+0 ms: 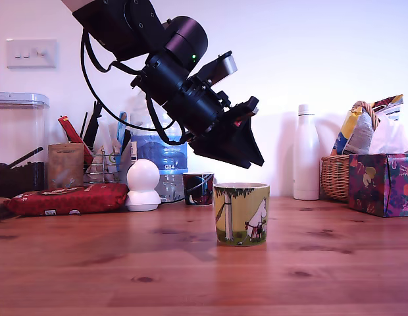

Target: Pick up the coffee capsules from the table one by one and drop them inside the nearest coffee cup

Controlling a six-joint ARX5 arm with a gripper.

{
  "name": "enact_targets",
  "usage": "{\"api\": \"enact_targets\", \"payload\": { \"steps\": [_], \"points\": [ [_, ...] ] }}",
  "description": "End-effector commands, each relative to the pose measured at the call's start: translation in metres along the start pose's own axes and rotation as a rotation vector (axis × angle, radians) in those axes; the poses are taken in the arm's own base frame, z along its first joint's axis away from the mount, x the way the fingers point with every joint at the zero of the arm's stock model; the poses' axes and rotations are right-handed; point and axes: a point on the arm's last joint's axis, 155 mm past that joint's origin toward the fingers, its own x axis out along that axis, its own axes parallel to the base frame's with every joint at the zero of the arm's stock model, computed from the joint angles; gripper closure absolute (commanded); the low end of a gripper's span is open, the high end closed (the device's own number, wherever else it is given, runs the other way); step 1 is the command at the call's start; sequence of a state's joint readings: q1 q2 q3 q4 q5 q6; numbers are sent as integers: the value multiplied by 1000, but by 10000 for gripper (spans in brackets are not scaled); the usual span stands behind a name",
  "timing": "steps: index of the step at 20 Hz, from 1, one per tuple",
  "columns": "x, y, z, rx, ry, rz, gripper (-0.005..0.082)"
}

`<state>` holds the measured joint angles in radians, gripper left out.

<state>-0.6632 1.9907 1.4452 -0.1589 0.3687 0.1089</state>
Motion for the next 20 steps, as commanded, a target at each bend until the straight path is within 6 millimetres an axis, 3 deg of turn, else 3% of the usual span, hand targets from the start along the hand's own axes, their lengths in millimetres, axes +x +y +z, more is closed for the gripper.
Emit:
{"api": "enact_targets", "payload": {
  "steps": [1,5,11,20],
  "points": [
    [-8,-2,-6,1,-1,-1,790],
    [-27,7,-13,-10,-36,26,790],
    [-82,42,-36,-99,-108,135,790],
    [-170,86,-106,-272,-200,355,790]
  ]
}}
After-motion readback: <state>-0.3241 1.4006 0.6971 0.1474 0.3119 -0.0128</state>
